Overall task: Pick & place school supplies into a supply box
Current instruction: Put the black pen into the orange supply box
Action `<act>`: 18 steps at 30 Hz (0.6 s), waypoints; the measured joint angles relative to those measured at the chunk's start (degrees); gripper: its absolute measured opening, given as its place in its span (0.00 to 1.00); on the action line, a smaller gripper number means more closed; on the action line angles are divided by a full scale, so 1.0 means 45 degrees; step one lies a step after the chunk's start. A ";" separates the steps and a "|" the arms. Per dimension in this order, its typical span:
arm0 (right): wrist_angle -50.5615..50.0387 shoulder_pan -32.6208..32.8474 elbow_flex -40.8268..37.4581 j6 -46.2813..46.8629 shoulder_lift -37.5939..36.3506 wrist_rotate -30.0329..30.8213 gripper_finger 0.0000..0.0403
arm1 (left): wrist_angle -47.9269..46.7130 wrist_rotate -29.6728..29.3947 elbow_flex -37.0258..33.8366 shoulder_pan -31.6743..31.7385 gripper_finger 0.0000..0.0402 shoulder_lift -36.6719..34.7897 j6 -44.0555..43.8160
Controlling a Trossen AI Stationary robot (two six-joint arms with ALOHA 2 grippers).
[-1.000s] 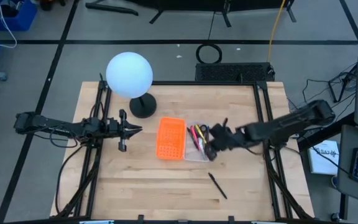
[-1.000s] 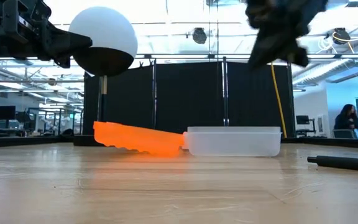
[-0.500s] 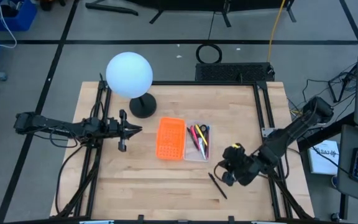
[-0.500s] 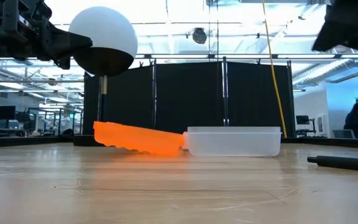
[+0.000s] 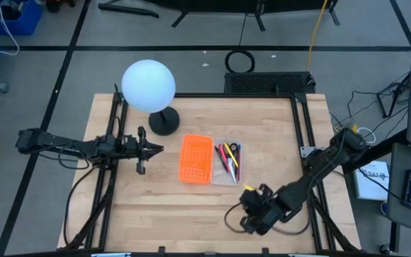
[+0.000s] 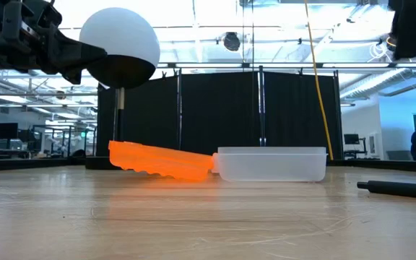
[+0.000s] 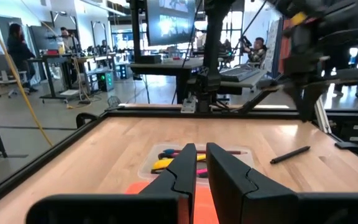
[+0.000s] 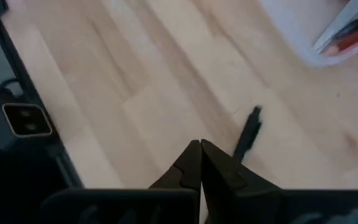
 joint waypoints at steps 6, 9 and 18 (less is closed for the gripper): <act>-0.5606 0.0000 0.3618 0.1806 0.2254 -0.2174 0.00 | -0.0047 0.0000 0.0000 0.0000 0.12 0.0003 -0.0223; -0.6413 -0.0039 0.4340 0.1946 0.3242 -0.3239 0.00 | -0.0061 0.0000 0.0000 0.0000 0.12 0.0002 -0.0267; -0.5617 -0.0479 0.4218 0.2017 0.4052 -0.3310 0.01 | -0.0055 0.0000 0.0000 0.0000 0.12 0.0003 -0.0272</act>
